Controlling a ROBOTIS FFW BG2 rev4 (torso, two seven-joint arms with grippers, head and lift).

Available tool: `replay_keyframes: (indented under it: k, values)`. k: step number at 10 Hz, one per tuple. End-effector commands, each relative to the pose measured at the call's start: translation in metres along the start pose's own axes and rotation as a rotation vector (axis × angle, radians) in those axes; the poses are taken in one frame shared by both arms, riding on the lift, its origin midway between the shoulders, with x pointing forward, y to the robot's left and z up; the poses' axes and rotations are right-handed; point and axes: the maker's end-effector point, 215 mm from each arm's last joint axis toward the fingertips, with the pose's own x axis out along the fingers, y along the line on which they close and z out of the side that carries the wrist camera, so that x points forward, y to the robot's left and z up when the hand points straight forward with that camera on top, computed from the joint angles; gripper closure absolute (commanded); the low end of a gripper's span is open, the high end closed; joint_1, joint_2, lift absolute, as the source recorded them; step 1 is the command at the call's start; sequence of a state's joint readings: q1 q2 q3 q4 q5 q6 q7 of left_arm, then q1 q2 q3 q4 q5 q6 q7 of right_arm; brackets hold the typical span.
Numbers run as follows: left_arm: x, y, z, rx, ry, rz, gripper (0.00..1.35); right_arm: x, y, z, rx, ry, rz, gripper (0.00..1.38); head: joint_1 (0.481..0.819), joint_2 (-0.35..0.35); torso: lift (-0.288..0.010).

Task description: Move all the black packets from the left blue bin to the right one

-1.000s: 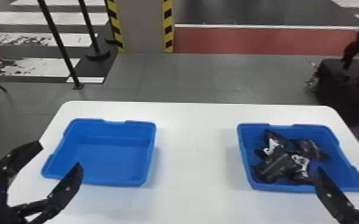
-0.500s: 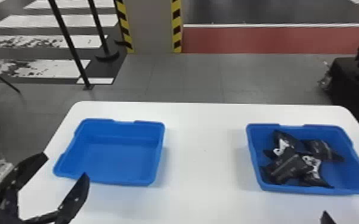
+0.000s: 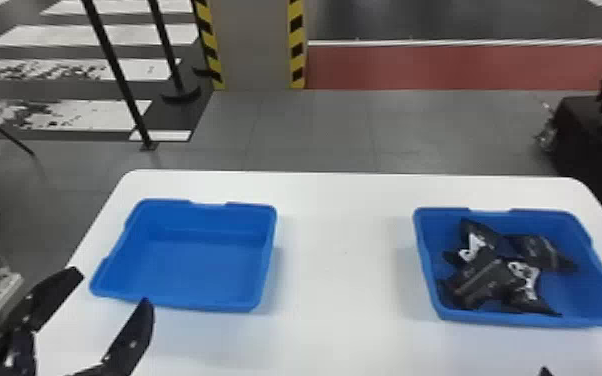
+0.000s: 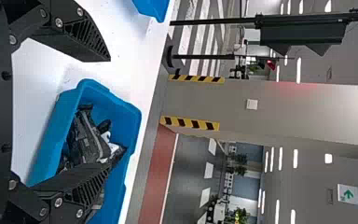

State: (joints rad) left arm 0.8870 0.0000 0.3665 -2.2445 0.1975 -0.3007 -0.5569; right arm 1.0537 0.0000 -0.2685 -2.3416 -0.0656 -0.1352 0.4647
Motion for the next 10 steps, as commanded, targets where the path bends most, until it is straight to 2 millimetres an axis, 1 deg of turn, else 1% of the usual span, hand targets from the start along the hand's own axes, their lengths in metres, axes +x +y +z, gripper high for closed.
replay_keyframes:
  k: [1,4,5,8,10]
  values:
    - [0.001,-0.003,-0.006,-0.025,0.013,-0.001,0.22,0.0,0.0,0.002,0.001,-0.008,-0.001,0.23,0.695,0.071,-0.11]
    - [0.001,-0.004,-0.007,-0.031,0.016,0.001,0.22,0.001,-0.001,0.005,0.001,-0.019,-0.003,0.23,0.695,0.063,-0.11]
    - [0.0,-0.003,-0.009,-0.035,0.022,0.008,0.22,0.002,-0.002,0.01,-0.004,-0.033,-0.005,0.23,0.695,0.063,-0.11]
    - [-0.002,-0.002,-0.015,-0.056,0.035,0.018,0.22,0.003,-0.004,0.014,0.0,-0.048,-0.013,0.23,0.695,0.067,-0.11]
    - [-0.002,-0.005,-0.02,-0.082,0.039,0.018,0.22,0.005,-0.005,0.016,-0.003,-0.057,-0.015,0.23,0.695,0.067,-0.11]
